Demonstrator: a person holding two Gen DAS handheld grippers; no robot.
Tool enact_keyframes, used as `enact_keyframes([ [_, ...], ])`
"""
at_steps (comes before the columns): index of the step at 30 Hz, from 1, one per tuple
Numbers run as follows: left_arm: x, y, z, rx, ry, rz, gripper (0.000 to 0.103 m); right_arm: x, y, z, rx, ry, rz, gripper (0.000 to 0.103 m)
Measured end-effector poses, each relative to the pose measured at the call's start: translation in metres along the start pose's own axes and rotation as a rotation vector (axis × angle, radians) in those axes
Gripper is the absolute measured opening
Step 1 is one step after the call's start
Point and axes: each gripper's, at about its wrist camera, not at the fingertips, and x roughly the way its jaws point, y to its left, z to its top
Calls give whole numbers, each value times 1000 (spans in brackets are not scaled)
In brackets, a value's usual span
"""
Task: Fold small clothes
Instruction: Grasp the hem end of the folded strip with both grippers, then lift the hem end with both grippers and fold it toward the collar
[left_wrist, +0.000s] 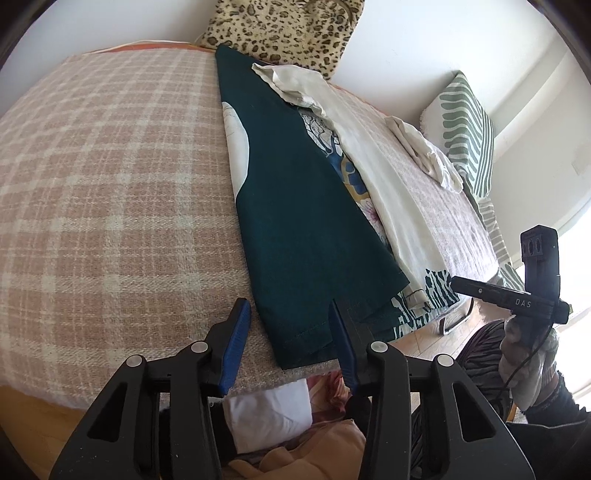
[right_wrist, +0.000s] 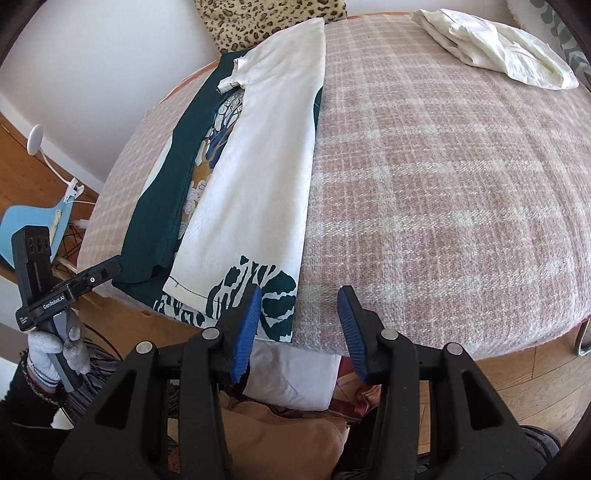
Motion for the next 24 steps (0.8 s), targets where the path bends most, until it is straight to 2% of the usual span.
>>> enact_keyframes([
  [1,2,3,0,-17,18,-20,22,2,2,-1,-3,9,24,46],
  [2,4,5,-1,-37,29,-38,18,3,4,-2,-5,13,43,46],
  [6,2,6,-2,-31,34,-40,16,6,8,-3,-19,31,92,46],
  [7,2,7,-3,-42,41,-49,11,6,6,-3,-10,33,105,46],
  [10,1,7,-6,-35,44,-44,7,6,-1,-3,33,41,156,45],
  [18,3,7,-3,-60,46,-52,8,9,2,-1,13,49,179,46],
  [20,4,6,-3,-40,42,-53,8,9,5,-1,-4,45,168,45],
  [22,5,3,-3,-27,42,-54,8,11,6,-1,-9,54,164,24],
  [23,5,3,-2,-30,45,-64,7,15,6,-1,2,69,169,10],
  [24,6,2,-2,-36,45,-74,5,17,3,-1,24,65,183,10],
])
